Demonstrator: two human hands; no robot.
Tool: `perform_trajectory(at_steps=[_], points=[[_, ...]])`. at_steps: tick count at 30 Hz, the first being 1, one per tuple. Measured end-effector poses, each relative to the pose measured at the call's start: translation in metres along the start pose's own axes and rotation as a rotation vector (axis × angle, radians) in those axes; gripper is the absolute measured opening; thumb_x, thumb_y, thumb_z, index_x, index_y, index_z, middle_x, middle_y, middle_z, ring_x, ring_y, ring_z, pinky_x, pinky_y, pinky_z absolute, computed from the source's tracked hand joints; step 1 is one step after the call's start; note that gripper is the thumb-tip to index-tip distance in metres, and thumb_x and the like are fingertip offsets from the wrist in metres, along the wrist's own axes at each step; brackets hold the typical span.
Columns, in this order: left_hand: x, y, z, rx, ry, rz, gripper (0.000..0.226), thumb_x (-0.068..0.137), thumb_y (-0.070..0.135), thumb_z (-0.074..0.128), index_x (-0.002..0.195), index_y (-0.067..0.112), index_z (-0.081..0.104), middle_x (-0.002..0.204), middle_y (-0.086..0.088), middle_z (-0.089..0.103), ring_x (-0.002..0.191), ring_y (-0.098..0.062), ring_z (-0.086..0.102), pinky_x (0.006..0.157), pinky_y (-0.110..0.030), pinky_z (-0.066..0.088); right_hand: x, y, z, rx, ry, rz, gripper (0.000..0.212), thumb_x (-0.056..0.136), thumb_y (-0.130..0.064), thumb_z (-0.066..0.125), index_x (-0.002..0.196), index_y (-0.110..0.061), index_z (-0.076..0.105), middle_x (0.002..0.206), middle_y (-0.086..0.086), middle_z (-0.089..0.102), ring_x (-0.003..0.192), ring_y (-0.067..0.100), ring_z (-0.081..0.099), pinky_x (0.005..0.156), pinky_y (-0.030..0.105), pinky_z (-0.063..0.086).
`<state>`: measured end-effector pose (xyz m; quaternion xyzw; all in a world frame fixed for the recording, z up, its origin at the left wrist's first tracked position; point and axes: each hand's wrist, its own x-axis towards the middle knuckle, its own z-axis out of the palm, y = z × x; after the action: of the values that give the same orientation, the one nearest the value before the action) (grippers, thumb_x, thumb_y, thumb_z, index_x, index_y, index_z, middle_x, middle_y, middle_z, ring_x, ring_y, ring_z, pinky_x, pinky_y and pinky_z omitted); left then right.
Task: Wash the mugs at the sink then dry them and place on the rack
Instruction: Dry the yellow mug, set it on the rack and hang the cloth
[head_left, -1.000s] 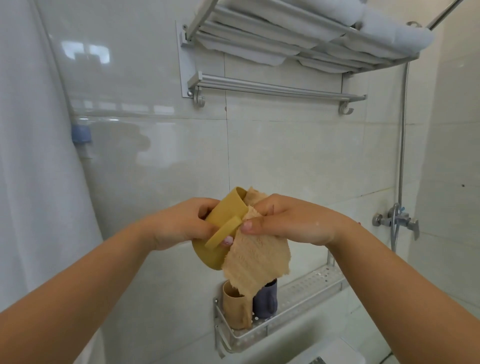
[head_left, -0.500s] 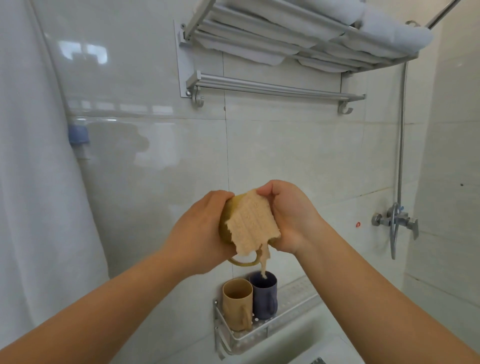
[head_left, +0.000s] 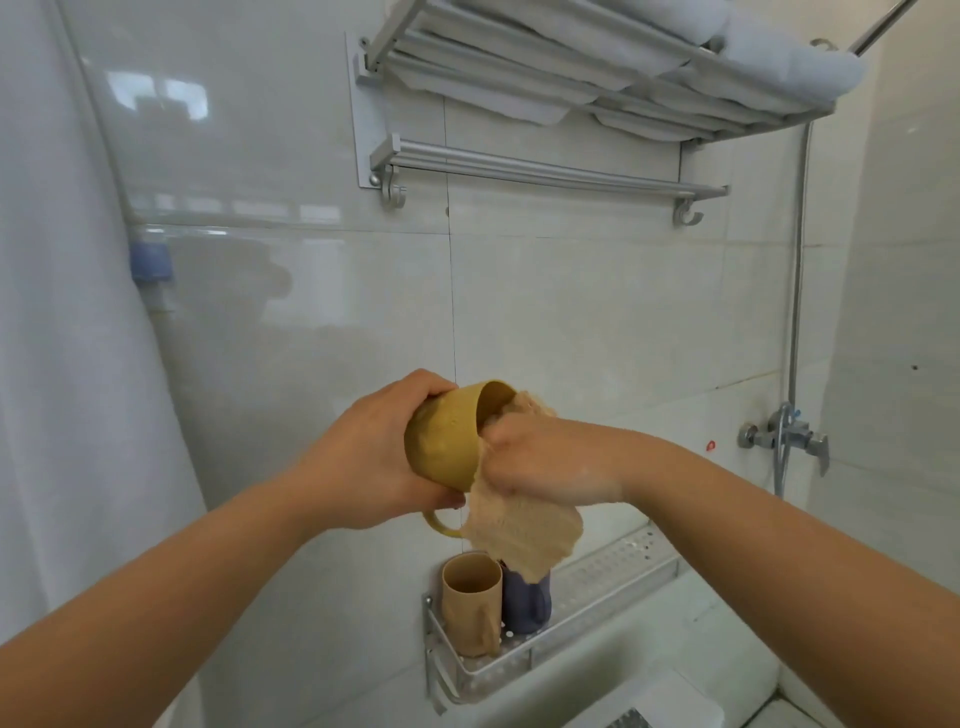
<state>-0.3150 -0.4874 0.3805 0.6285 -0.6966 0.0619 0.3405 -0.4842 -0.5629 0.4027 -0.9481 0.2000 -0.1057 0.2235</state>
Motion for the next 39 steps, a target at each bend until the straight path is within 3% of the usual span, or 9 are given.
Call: perform_trajectory(at_steps=[2, 5, 9, 13, 20, 24, 30, 34, 39], points=[[-0.002, 0.001, -0.002, -0.001, -0.062, -0.001, 0.075, 0.052, 0.036, 0.092, 0.112, 0.042, 0.047, 0.103, 0.024, 0.056, 0.094, 0.0, 0.055, 0.074, -0.025, 0.052, -0.003, 0.001, 0.002, -0.293, -0.058, -0.015, 0.026, 0.095, -0.011, 0.04, 0.086, 0.0, 0.061, 0.094, 0.012, 0.056, 0.094, 0.023, 0.047, 0.081, 0.016, 0.038], [-0.001, 0.002, -0.006, 0.013, -0.123, -0.01, 0.074, 0.052, 0.033, 0.093, 0.11, 0.042, 0.047, 0.102, 0.023, 0.056, 0.092, 0.0, 0.056, 0.072, -0.024, 0.053, -0.012, 0.001, 0.009, -0.65, -0.09, -0.07, 0.026, 0.093, -0.011, 0.041, 0.07, -0.01, 0.053, 0.072, 0.001, 0.049, 0.066, 0.015, 0.039, 0.056, 0.015, 0.03], [0.004, 0.003, -0.01, 0.076, -0.166, 0.034, 0.075, 0.053, 0.037, 0.092, 0.114, 0.04, 0.048, 0.106, 0.021, 0.057, 0.096, -0.002, 0.056, 0.077, -0.028, 0.052, -0.014, 0.006, 0.019, -0.727, -0.007, -0.063, 0.012, 0.089, -0.017, 0.046, 0.078, -0.014, 0.047, 0.072, -0.001, 0.044, 0.068, 0.017, 0.041, 0.062, 0.026, 0.032], [0.002, 0.005, 0.003, 0.101, -0.142, 0.091, 0.079, 0.054, 0.039, 0.091, 0.12, 0.035, 0.049, 0.11, 0.019, 0.058, 0.098, -0.004, 0.056, 0.083, -0.029, 0.05, 0.0, 0.014, 0.023, -0.272, -0.206, 0.182, 0.016, 0.081, -0.017, 0.052, 0.076, -0.002, 0.054, 0.071, 0.008, 0.047, 0.064, 0.019, 0.042, 0.056, 0.026, 0.036], [-0.005, -0.004, 0.027, 0.254, 0.098, 0.176, 0.078, 0.069, 0.043, 0.077, 0.136, 0.025, 0.04, 0.134, 0.003, 0.05, 0.122, -0.014, 0.043, 0.1, -0.027, 0.04, 0.001, 0.023, 0.019, 0.98, -0.135, 0.004, 0.031, 0.056, 0.001, 0.05, 0.085, -0.002, 0.06, 0.072, 0.01, 0.059, 0.063, 0.018, 0.059, 0.054, 0.023, 0.049], [-0.013, -0.006, 0.043, 0.366, 0.342, 0.352, 0.068, 0.072, 0.051, 0.054, 0.127, 0.011, 0.042, 0.125, -0.011, 0.059, 0.117, -0.021, 0.043, 0.096, -0.038, 0.045, 0.004, 0.028, 0.023, 1.179, -0.056, -0.025, 0.028, 0.059, 0.001, 0.05, 0.085, 0.001, 0.06, 0.071, 0.013, 0.062, 0.064, 0.023, 0.063, 0.06, 0.03, 0.053], [-0.001, -0.002, 0.004, -0.007, -0.189, -0.068, 0.083, 0.069, 0.042, 0.084, 0.135, 0.043, 0.033, 0.125, 0.026, 0.035, 0.118, 0.001, 0.034, 0.091, -0.012, 0.033, 0.003, 0.04, 0.022, 0.675, 0.109, 0.067, 0.026, 0.05, -0.007, 0.052, 0.076, -0.003, 0.056, 0.066, 0.008, 0.051, 0.061, 0.018, 0.049, 0.054, 0.025, 0.037], [0.014, 0.001, -0.012, -0.09, -0.541, -0.189, 0.076, 0.063, 0.04, 0.088, 0.129, 0.033, 0.049, 0.124, 0.017, 0.055, 0.11, -0.009, 0.057, 0.091, -0.028, 0.052, -0.004, 0.031, 0.016, 0.3, -0.121, -0.029, 0.009, 0.051, -0.012, 0.05, 0.057, -0.019, 0.054, 0.051, -0.012, 0.044, 0.049, 0.007, 0.04, 0.05, 0.022, 0.03], [-0.002, 0.006, 0.005, -0.013, -0.442, -0.15, 0.069, 0.058, 0.044, 0.088, 0.119, 0.035, 0.058, 0.11, 0.016, 0.063, 0.098, -0.006, 0.061, 0.087, -0.035, 0.054, -0.005, 0.04, 0.023, 0.552, -0.234, 0.014, 0.029, 0.053, -0.004, 0.054, 0.081, -0.002, 0.059, 0.076, 0.01, 0.055, 0.067, 0.023, 0.054, 0.058, 0.026, 0.042]])
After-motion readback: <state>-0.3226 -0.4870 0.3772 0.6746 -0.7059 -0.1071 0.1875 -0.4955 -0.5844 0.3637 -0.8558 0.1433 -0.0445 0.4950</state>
